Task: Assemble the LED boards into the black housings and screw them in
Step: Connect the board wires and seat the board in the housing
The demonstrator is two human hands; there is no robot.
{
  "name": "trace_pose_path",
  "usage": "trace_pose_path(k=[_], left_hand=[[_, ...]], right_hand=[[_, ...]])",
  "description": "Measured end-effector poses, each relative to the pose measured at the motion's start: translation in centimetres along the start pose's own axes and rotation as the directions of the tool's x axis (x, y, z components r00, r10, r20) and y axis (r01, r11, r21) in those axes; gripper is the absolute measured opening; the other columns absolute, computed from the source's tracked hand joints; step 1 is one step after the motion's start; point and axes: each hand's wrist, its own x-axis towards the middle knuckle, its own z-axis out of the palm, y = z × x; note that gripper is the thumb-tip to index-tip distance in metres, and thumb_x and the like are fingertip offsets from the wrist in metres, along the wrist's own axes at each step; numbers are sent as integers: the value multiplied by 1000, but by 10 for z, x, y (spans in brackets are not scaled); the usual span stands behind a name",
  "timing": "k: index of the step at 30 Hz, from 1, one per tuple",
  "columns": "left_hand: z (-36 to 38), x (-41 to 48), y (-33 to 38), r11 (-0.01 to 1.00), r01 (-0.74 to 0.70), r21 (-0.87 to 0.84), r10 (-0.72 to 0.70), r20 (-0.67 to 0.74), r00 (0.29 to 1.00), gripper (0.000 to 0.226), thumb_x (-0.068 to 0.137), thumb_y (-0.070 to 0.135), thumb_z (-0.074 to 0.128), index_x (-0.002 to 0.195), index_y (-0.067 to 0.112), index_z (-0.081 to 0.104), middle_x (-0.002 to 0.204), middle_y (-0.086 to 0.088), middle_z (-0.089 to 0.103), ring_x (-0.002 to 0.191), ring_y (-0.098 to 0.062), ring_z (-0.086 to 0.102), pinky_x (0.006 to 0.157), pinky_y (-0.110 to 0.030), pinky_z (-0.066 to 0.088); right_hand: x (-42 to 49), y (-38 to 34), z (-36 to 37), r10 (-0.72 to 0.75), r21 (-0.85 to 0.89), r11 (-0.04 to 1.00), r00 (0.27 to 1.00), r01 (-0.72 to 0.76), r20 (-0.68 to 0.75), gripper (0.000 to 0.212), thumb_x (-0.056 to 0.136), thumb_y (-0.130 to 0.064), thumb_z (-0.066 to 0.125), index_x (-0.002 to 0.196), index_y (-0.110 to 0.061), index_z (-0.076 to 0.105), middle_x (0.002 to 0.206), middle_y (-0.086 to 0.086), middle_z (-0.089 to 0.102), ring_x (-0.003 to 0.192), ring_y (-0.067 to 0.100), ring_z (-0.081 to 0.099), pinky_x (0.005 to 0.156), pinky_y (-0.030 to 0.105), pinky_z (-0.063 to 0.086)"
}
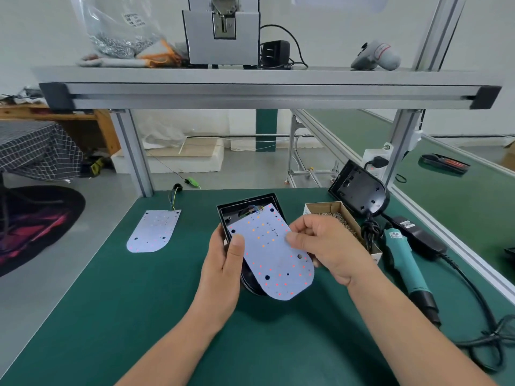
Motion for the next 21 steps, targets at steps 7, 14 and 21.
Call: trace_pose_path(k=[7, 14, 21], left_hand=[[-2, 4, -2, 999, -33, 23, 33, -8, 999, 34, 106, 39, 57, 139, 30, 56, 131, 7, 73, 121, -18, 70, 100, -48, 56], [0, 2, -3, 1000, -17, -9, 17, -18, 1000, 42, 105, 44, 55, 144, 28, 53, 136, 10, 70, 127, -14, 67, 106, -43, 54], [1, -1, 3, 999, -34, 31, 34, -5, 999, 52, 99, 48, 61, 144, 24, 51, 135, 6, 71, 122, -19, 69, 101, -57, 58]], right_hand=[[1, 4, 16, -125, -174, 980, 982, 100, -142, 8, 96, -13, 75, 89, -13, 71, 74, 12, 71, 58, 13, 55, 56, 26, 44], [-1, 0, 10, -50, 13, 999, 997, 50, -62, 8, 98, -7, 71, 90, -8, 70, 70, 6, 70, 52, 12, 53, 44, 21, 40], [-1, 4, 20, -136, -172, 980, 974, 105, -183, 10, 95, -17, 76, 86, -18, 71, 74, 7, 73, 60, 16, 56, 57, 34, 47]])
